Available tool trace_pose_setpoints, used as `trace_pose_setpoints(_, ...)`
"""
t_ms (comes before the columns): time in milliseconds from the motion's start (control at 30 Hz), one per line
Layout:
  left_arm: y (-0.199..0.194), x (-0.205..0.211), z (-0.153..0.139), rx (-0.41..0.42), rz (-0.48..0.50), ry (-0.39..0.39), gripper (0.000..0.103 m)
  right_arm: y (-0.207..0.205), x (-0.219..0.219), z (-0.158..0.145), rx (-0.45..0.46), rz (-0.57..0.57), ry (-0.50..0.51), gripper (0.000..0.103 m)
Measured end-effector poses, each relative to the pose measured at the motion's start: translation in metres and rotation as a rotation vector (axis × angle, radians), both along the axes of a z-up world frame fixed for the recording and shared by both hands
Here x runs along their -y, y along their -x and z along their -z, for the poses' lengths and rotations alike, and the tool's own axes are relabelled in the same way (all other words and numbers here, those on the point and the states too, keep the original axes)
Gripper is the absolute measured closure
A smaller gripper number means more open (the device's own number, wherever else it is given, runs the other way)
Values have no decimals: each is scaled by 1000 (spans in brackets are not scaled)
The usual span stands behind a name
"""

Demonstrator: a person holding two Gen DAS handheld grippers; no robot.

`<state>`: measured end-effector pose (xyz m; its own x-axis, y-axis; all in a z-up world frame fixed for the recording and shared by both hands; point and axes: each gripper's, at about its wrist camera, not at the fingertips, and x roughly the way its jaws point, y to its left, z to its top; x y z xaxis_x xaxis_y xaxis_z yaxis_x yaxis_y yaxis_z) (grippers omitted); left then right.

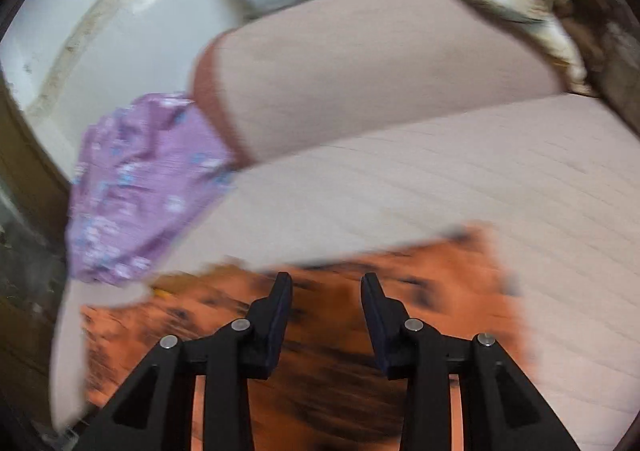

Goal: Fold small clothes

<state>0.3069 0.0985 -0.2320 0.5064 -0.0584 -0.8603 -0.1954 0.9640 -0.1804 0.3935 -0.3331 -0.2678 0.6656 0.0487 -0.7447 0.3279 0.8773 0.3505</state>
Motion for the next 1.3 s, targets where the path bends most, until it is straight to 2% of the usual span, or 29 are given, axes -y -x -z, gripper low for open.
trace_pose_setpoints(67,-1,3,6,-18,3,-37,27,10,24,22,-82,63,-15,64)
trace_pose_setpoints(100,-1,6,9,-30,5,-66,18,12,38,41,-149,70,-61,64)
trace_pose_setpoints(133,-1,8,12,-37,12,-83,16,16,43,42,-121,68,-96,66)
trace_pose_setpoints(200,1,7,8,-42,29,-90,16,14,38,27,-121,79,-86,64)
trace_pose_setpoints(267,5,0,0,-36,16,-58,16,9,20,8,-91,36,-88,63)
trace_pose_setpoints(400,9,-18,-4,-19,-51,-65,16,-21,-64,-29,-26,-205,-61,63)
trace_pose_setpoints(567,4,-18,4,-42,-27,-96,16,-59,-185,-32,-41,-478,-87,63)
trace_pose_setpoints(667,-2,-13,5,-37,-7,-121,16,-69,-230,-21,-72,-549,-112,62)
trace_pose_setpoints(767,-4,-12,7,-42,-6,-125,16,-95,-261,12,-141,-543,-127,61)
trace_pose_setpoints(800,-4,-12,8,-41,-3,-126,16,-99,-264,16,-122,-528,-116,62)
trace_pose_setpoints(833,-6,-11,8,-40,-1,-129,16,-99,-264,15,-90,-512,-111,61)
trace_pose_setpoints(933,-6,-7,4,-13,1,-132,16,-96,-254,9,-109,-498,-162,61)
trace_pose_setpoints(1000,-5,-2,1,12,9,-126,16,-79,-234,-4,-79,-485,-176,61)
trace_pose_setpoints(1200,8,15,-16,103,36,-159,16,-2,-135,-31,-12,-384,-121,61)
trace_pose_setpoints(1300,14,26,-24,143,60,-180,16,40,-92,-39,-13,-318,-39,60)
